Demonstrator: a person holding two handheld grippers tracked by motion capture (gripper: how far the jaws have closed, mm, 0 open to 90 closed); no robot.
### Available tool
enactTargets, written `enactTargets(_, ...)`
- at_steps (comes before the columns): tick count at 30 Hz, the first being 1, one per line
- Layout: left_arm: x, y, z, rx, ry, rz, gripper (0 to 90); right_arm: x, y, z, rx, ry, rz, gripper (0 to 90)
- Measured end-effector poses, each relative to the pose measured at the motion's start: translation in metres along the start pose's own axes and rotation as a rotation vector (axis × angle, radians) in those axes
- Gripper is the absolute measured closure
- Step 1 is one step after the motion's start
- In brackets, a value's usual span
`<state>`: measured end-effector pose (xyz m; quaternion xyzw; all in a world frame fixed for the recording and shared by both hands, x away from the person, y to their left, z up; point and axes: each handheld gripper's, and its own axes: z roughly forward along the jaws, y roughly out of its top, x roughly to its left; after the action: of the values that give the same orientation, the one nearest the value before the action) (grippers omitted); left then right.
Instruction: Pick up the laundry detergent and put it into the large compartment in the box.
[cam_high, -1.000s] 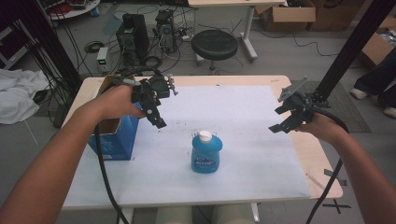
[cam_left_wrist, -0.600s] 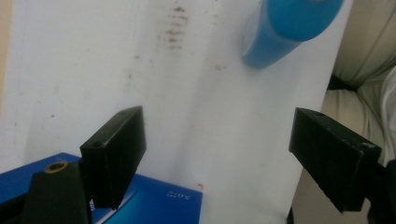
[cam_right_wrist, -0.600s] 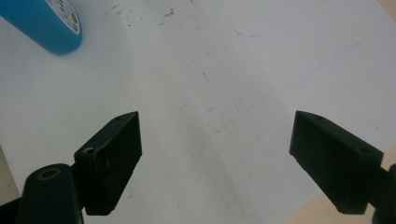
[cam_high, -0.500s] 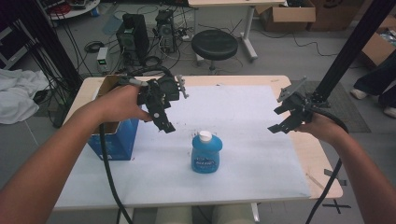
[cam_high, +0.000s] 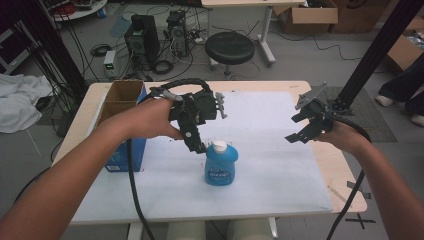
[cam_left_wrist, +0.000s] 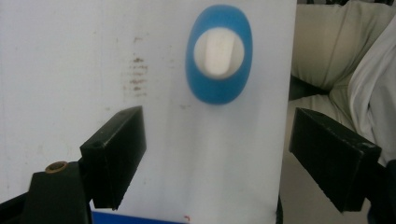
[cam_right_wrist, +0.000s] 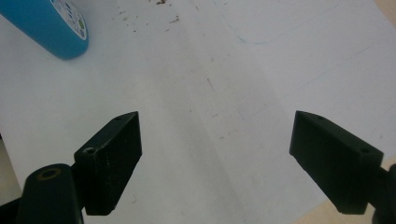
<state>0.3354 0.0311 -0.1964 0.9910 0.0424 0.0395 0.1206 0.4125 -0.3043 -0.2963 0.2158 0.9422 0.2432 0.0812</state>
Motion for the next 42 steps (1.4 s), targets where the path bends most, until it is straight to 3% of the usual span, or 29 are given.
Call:
enactTargets(8,-0.004,0.015,0.01,0.011,-0.013,0.035,19.3,0.001,0.001,-0.001,-0.005,0.001,-0.004,16.7)
enactTargets(21,-0.005,0.029,0.033,0.035,-0.042,0.056,19.3,0.001,0.002,0.0,-0.005,0.005,-0.004,16.7)
enactTargets(42,0.003,0.037,0.071,0.109,-0.042,0.081,19.4,0.0,0.001,0.003,-0.006,0.013,-0.003,16.7)
